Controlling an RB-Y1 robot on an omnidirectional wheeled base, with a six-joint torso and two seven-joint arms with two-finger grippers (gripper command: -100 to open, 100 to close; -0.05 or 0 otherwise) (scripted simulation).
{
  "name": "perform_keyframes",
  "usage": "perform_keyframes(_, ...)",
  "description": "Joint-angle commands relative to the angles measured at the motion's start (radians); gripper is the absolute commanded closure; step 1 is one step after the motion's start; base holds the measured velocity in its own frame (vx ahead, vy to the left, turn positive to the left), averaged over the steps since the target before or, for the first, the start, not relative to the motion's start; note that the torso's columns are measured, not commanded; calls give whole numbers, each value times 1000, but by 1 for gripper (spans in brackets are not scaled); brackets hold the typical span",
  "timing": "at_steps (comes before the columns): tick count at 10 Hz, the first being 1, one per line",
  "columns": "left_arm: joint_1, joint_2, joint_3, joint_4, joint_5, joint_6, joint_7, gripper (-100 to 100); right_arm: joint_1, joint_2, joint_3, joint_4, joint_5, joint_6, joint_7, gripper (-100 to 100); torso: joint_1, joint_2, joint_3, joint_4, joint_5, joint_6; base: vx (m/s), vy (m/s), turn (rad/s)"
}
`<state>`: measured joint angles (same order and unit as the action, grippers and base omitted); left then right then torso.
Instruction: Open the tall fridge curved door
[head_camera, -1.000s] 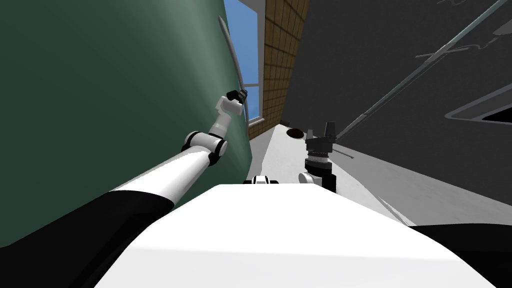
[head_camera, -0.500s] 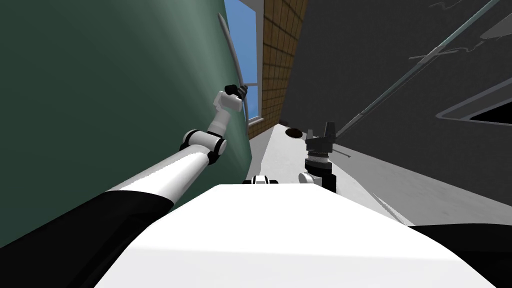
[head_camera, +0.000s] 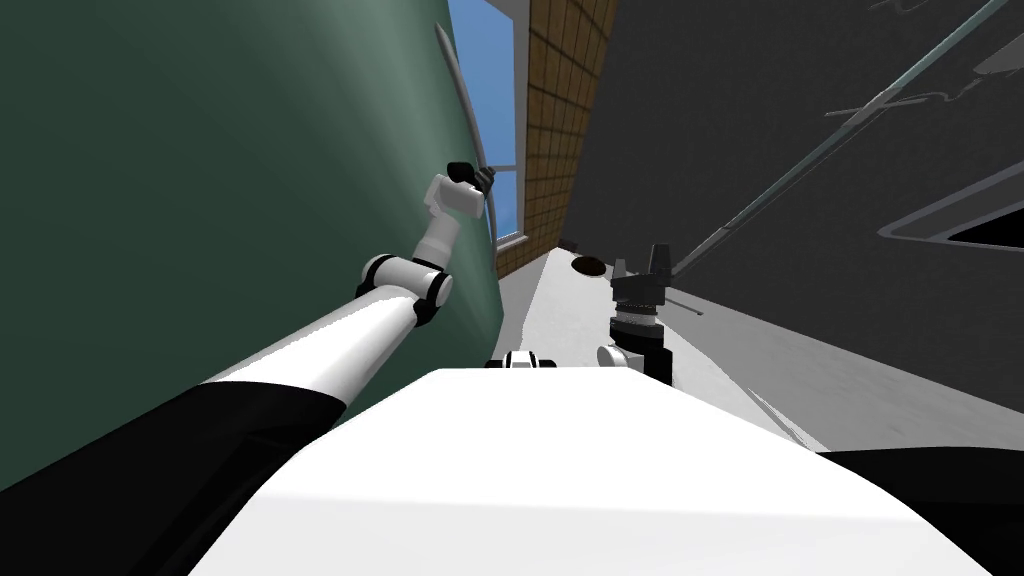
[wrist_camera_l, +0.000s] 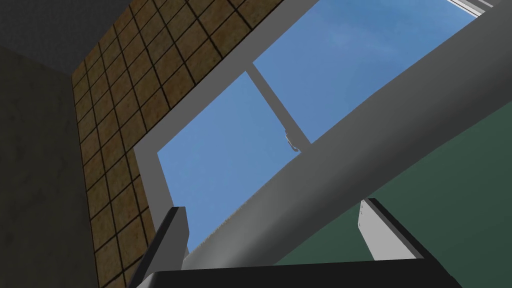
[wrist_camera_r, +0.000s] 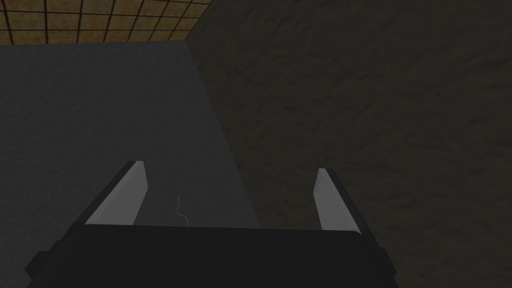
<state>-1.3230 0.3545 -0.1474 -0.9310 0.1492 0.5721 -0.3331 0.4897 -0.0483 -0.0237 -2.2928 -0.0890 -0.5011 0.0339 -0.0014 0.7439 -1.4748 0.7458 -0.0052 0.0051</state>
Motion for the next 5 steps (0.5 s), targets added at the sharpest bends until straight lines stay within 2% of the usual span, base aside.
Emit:
perform_keyframes(1,2,1,0,1,0,1,0,0,0,0,0,0,0,0,0,0,-1,-1,1,-3,2,-2,0,0,0)
perform_keyframes(5,5,3,1,4,-1,3,0,0,0,0,0,0,0,0,0,0,0,-4,0,-7,5,-4,0,0,0)
